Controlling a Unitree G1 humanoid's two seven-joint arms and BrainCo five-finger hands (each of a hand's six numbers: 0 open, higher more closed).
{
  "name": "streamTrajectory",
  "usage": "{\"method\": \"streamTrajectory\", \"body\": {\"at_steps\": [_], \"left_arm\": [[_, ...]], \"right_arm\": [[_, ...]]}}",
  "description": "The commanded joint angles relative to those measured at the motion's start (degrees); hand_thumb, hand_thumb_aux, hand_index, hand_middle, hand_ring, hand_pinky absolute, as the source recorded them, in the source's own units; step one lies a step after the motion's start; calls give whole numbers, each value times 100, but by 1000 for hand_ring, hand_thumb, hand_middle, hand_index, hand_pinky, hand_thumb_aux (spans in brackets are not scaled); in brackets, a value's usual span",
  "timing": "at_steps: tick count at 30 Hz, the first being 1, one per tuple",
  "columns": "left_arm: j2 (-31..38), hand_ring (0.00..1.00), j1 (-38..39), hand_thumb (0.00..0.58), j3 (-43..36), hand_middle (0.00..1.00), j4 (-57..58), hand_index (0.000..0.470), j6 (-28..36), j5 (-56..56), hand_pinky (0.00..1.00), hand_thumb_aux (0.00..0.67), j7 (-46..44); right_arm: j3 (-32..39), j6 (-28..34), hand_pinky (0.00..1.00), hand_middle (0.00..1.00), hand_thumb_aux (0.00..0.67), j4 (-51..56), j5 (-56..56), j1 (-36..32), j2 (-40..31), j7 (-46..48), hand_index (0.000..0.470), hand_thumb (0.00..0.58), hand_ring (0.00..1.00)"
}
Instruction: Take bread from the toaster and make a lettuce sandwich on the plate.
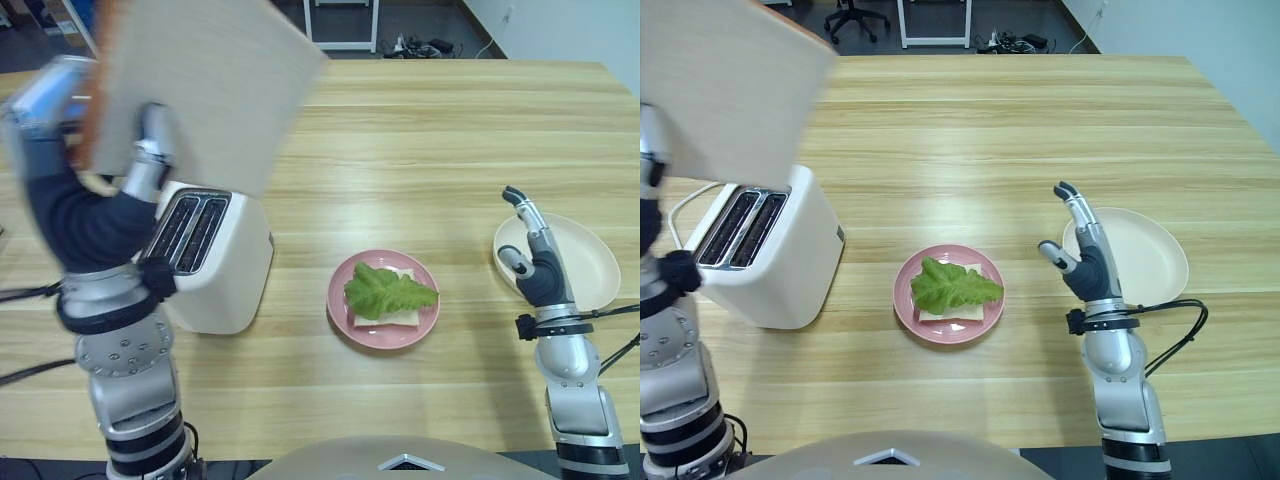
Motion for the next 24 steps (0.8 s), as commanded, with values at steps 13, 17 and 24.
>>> {"method": "streamTrajectory", "body": {"at_steps": [13,17,24], "left_arm": [[-418,1000,-1934,580,-2584,1000,5407,470,458,-1331,1000,670,-3649],[-516,1000,-2214,580,-2732,1000,6210,470,156,-1088,1000,670,-3809],[-452,1000,-2530,580,-2845,1000,6950,470,-245,-765,1000,670,-4086]], "right_arm": [[-543,-245,0,0,0,991,106,-353,-68,-216,0,0,0],[-441,-327,0,0,0,1203,14,-369,-88,-248,0,0,0],[-315,-400,0,0,0,1339,-101,-331,-72,-326,0,0,0]]}}
